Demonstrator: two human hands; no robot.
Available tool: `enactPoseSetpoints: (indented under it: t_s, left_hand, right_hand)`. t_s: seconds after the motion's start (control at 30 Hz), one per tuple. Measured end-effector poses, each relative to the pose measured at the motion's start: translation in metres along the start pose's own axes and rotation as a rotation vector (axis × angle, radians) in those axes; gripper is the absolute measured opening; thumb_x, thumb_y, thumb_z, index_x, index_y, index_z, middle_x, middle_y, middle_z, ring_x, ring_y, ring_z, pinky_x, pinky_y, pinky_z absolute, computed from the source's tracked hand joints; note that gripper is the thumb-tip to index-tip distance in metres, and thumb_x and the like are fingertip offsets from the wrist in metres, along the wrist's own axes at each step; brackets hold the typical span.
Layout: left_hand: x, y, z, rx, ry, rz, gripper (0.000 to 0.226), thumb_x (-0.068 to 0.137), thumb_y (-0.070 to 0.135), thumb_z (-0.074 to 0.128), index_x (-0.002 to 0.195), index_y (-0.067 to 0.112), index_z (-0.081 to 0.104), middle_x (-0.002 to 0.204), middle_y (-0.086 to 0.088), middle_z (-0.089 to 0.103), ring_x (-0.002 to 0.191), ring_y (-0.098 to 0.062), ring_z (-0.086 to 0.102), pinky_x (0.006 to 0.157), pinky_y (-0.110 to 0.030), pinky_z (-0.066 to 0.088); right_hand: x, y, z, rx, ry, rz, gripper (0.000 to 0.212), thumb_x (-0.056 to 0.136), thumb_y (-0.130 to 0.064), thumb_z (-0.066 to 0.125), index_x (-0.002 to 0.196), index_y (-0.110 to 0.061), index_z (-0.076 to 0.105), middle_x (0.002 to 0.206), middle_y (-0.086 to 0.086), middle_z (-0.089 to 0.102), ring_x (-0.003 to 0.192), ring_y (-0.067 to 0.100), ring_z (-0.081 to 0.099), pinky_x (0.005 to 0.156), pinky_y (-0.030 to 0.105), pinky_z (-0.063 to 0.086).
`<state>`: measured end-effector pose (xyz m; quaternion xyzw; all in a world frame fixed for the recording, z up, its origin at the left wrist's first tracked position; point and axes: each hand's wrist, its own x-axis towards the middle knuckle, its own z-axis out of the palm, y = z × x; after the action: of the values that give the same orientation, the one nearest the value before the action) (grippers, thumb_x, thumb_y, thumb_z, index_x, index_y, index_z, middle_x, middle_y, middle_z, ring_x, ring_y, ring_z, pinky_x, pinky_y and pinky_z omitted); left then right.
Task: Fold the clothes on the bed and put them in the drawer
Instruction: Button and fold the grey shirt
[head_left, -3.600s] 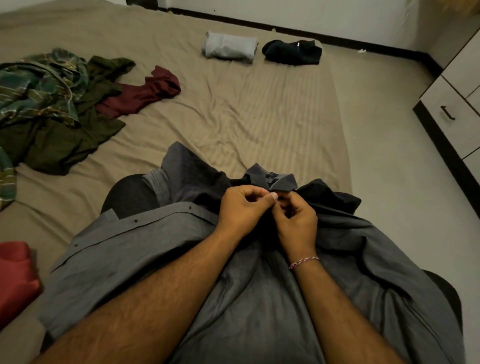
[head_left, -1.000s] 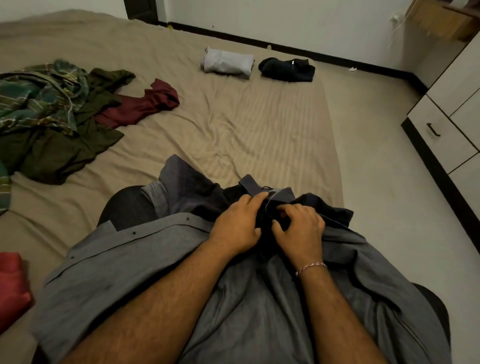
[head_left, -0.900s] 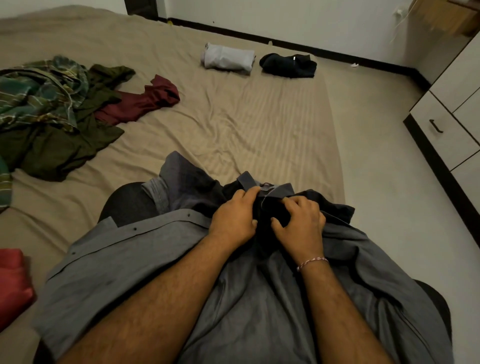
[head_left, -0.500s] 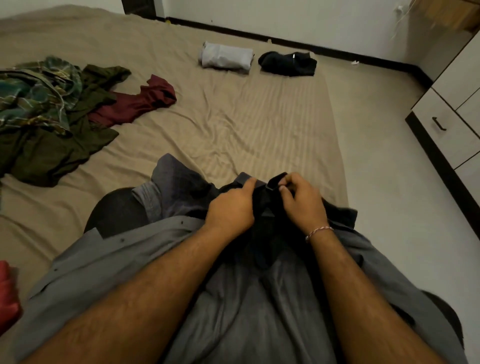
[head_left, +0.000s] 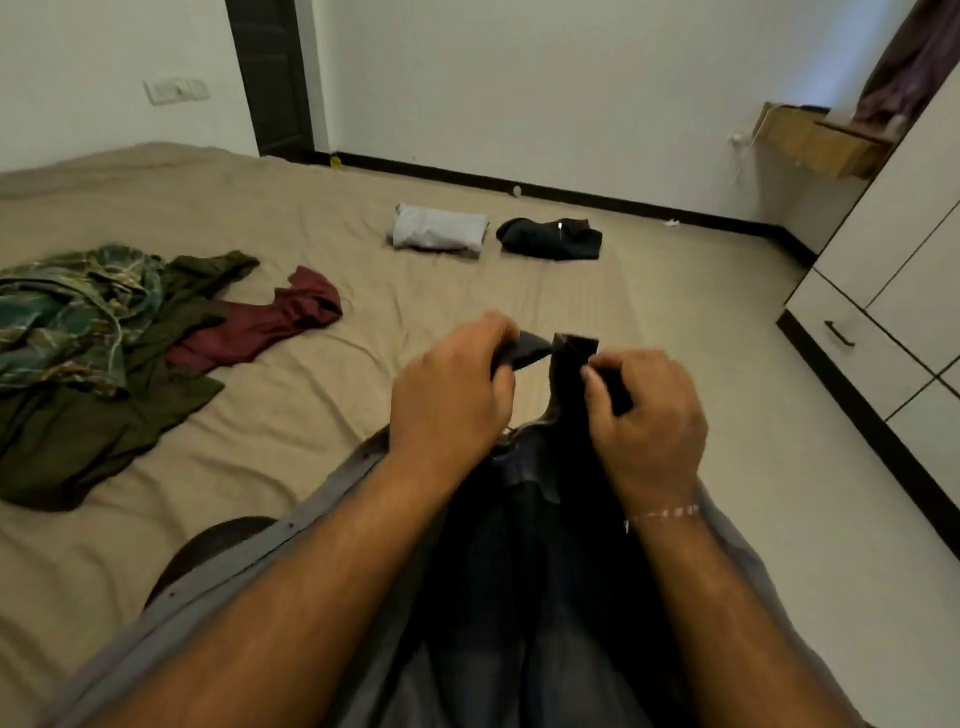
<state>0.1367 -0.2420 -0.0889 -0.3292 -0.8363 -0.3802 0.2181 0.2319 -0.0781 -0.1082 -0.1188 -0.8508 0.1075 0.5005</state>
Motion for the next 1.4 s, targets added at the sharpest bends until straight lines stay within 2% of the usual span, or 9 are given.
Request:
enactPoseSetpoints:
  t_s: [0.2,0.33,0.47,0.6,0.73,0.9,1.07,1.27,1.4]
  left_hand:
    - [-0.149,-0.036,0.03,-0.016,-0.63,-0.293,0.026,0.093,0.029,0.064,0.115,0.037,0.074,0.118,0.017,0.072,0.11,-0.008,0.066,0.094,-0.033,0.055]
    - [-0.153,-0.033,0.035,-0.258,-0.65,-0.398,0.017,0.093,0.029,0.071,0.106,0.026,0.081,0.11,0.013,0.077,0.102,-0.004,0.069,0.096,-0.03,0.055]
    - [-0.153,-0.024,0.026,-0.304,-0.565,-0.394,0.019,0.1,0.021,0.065,0.111,0.023,0.08,0.113,0.008,0.075,0.104,-0.007,0.067,0.094,-0.026,0.052]
    - [-0.163,-0.02,0.018,-0.509,-0.481,-0.584,0.014,0.094,0.013,0.074,0.098,0.025,0.08,0.083,0.008,0.074,0.072,0.003,0.065,0.07,-0.015,0.051]
    - [-0.178,-0.007,0.014,-0.673,-0.471,-0.686,0.021,0.095,0.007,0.07,0.1,0.024,0.081,0.09,0.007,0.078,0.081,-0.001,0.071,0.074,-0.016,0.053]
    - [-0.177,-0.012,0.016,-0.851,-0.439,-0.729,0.024,0.092,-0.001,0.071,0.102,0.02,0.079,0.076,-0.004,0.068,0.07,-0.015,0.062,0.069,-0.028,0.054]
    - [-0.177,-0.012,0.021,-1.023,-0.384,-0.889,0.036,0.089,-0.003,0.074,0.121,0.012,0.068,0.078,-0.005,0.068,0.073,-0.016,0.066,0.065,-0.027,0.054]
    - [-0.183,-0.016,0.033,-1.033,-0.279,-1.085,0.076,0.087,-0.003,0.077,0.148,0.017,0.037,0.09,-0.011,0.074,0.069,-0.013,0.068,0.057,-0.026,0.051]
    - [-0.186,-0.018,0.032,-1.01,-0.324,-1.115,0.076,0.085,-0.003,0.079,0.148,0.01,0.039,0.089,-0.011,0.076,0.065,-0.013,0.068,0.056,-0.028,0.051]
  right_hand:
    - [-0.162,0.026,-0.007,-0.077,-0.67,0.257,0.016,0.085,-0.013,0.077,0.098,-0.022,0.075,0.095,-0.001,0.071,0.09,0.024,0.068,0.079,0.039,0.056]
    - [-0.163,0.024,-0.017,-0.14,-0.83,0.398,0.012,0.088,-0.02,0.069,0.098,-0.023,0.075,0.1,0.001,0.074,0.095,0.025,0.069,0.078,0.036,0.055]
    - [-0.149,0.013,-0.032,-0.127,-0.749,0.459,0.007,0.092,-0.031,0.071,0.091,-0.025,0.075,0.093,-0.003,0.076,0.09,0.021,0.07,0.074,0.035,0.056]
    - [-0.149,-0.009,-0.049,-0.023,-0.731,0.503,0.017,0.096,-0.022,0.069,0.11,-0.026,0.078,0.109,-0.006,0.076,0.101,0.016,0.07,0.091,0.032,0.054]
    - [-0.146,-0.031,-0.066,0.106,-0.628,0.572,0.012,0.092,-0.023,0.074,0.099,-0.032,0.077,0.09,-0.018,0.074,0.083,0.0,0.068,0.08,0.027,0.058]
    - [-0.151,-0.051,-0.071,0.661,-0.419,0.96,0.025,0.088,0.002,0.076,0.102,-0.018,0.075,0.084,0.011,0.072,0.078,0.02,0.07,0.078,0.031,0.06]
    - [-0.177,-0.051,-0.054,0.933,-0.309,1.296,0.033,0.088,0.009,0.071,0.116,-0.008,0.068,0.092,0.017,0.072,0.084,0.022,0.071,0.084,0.035,0.061]
    - [-0.182,-0.043,-0.04,0.659,-0.45,1.102,0.018,0.084,0.007,0.077,0.091,-0.01,0.076,0.077,0.01,0.069,0.075,0.017,0.063,0.08,0.034,0.057]
    - [-0.184,-0.047,-0.041,0.633,-0.449,1.069,0.015,0.086,0.001,0.077,0.085,-0.013,0.075,0.074,0.005,0.067,0.072,0.015,0.061,0.076,0.032,0.055]
